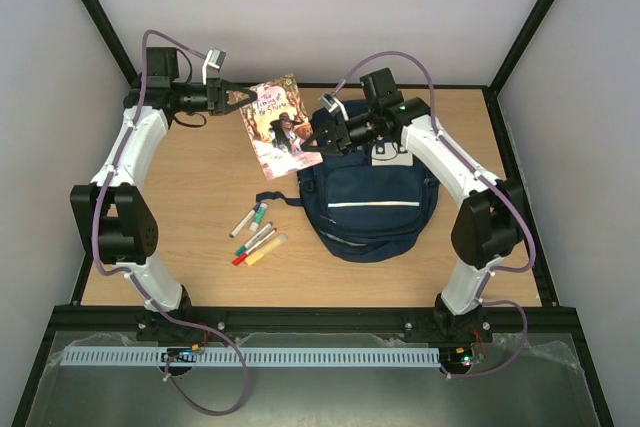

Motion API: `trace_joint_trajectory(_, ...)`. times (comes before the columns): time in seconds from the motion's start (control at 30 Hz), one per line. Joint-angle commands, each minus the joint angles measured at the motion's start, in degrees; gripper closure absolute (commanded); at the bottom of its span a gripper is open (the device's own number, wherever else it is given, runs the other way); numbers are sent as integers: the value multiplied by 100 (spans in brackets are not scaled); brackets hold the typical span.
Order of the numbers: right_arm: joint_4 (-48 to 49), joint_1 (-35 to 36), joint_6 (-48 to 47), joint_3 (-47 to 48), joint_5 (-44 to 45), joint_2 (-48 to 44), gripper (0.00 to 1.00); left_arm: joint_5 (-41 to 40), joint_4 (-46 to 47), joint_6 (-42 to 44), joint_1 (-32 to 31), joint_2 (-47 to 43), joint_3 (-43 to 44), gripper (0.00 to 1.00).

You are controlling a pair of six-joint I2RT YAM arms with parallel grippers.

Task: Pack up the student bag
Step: Pick up the book from the center of the board.

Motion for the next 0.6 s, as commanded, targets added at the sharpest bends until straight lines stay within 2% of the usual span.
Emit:
trace_joint_trajectory(0.0,184,-69,274,-53,-61,-151,69,-78,75,115,7,-69,15,98)
trace_joint_trajectory(0.13,188,-69,273,-122,123,-190,78,-101,74,161,-33,-101,31,98)
trace_joint_trajectory(0.27,201,-82,237,-162,320,-232,95,-293,-27,281,-169,-129,66,98)
trace_joint_trajectory(0.3,178,-105,211,-150,350,-253,98,-413,-79,330,-196,-123,73,95)
trace_joint_trajectory(0.33,146,-139,178,-133,396,-271,99,-579,-134,371,-218,-131,80,87)
trace_joint_trajectory(0.37,94,-196,115,-118,435,-300,99,-820,-218,426,-222,-133,95,74)
trace_joint_trajectory(0.47,-207,-533,-138,-137,745,-467,99,-1638,-556,719,-223,-115,250,55)
trace_joint_trajectory(0.57,-543,-1058,-499,-246,1144,-792,99,-2403,-723,927,-227,-94,431,49)
